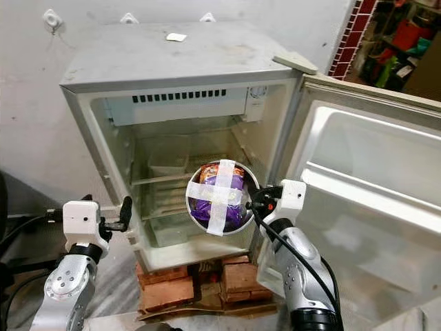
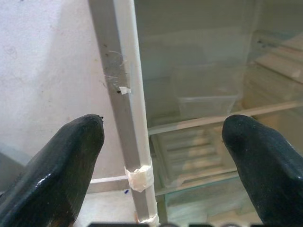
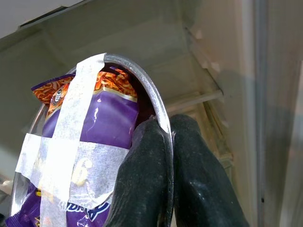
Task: Restocking fridge
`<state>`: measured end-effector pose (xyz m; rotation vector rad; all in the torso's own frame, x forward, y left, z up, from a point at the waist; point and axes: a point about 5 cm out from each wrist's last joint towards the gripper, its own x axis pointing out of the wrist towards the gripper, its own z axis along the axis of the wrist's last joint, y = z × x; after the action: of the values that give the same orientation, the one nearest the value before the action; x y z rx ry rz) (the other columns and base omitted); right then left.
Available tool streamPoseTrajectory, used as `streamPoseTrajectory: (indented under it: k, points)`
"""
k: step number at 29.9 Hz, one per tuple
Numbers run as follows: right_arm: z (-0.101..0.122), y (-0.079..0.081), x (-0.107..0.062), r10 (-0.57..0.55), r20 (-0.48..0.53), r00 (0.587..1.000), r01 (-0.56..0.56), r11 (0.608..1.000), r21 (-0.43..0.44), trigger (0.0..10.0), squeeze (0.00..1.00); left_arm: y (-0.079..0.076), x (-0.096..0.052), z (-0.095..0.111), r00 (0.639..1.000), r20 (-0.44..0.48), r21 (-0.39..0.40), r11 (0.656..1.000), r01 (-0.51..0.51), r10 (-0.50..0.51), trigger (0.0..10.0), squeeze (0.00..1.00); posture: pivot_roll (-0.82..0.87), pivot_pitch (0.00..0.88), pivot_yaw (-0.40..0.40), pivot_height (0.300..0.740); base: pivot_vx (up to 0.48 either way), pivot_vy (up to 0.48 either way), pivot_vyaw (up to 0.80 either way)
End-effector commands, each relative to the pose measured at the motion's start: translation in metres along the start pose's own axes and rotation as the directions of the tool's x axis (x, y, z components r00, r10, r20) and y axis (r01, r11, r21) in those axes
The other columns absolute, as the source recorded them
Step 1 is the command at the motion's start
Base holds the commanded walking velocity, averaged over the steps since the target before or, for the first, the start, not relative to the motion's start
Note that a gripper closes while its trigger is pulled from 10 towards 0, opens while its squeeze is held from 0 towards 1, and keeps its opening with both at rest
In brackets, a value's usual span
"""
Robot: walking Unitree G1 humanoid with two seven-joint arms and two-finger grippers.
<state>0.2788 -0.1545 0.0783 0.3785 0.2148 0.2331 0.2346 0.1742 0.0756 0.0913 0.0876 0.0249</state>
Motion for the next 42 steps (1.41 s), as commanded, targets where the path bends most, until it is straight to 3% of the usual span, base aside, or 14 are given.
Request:
streamPoseTrajectory:
  k: [1,5,13,32,42]
  points:
    - [0.008,0.005,0.004,0.049,0.026,0.998,-0.049,0.999,0.001,10.0,0.00,0.004,-0.002,0.000,1.000,-0.014,-0.003,1.000,-0.025,0.025,10.0,0.00,0.10,0.000,-0.014,0.740,0.000,0.000,0.00]
    - [0.007,0.006,0.004,0.054,0.026,0.998,-0.054,0.999,-0.002,10.0,0.00,0.006,-0.005,-0.003,0.999,-0.036,-0.003,1.000,-0.030,0.030,10.0,0.00,0.10,0.000,-0.012,0.740,0.000,0.000,0.00]
    - [0.006,0.006,0.005,0.043,0.023,0.999,-0.043,0.999,0.001,10.0,0.00,0.007,-0.006,-0.001,0.999,-0.030,0.001,1.000,-0.027,0.027,10.0,0.00,0.10,0.000,-0.007,0.740,0.000,0.473,0.00]
    - [0.007,-0.005,0.004,-0.034,0.034,0.999,0.035,0.999,-0.023,10.0,0.00,0.003,-0.001,0.007,1.000,-0.007,0.054,0.999,0.004,-0.003,10.0,0.00,0.10,0.000,0.005,0.740,0.000,0.000,0.00]
    - [0.006,-0.010,0.004,-0.082,0.043,0.996,0.084,0.996,-0.034,10.0,0.00,0.004,-0.001,0.004,1.000,-0.018,0.056,0.998,0.007,-0.006,10.0,0.00,0.10,0.000,0.009,0.740,0.383,0.000,0.00]
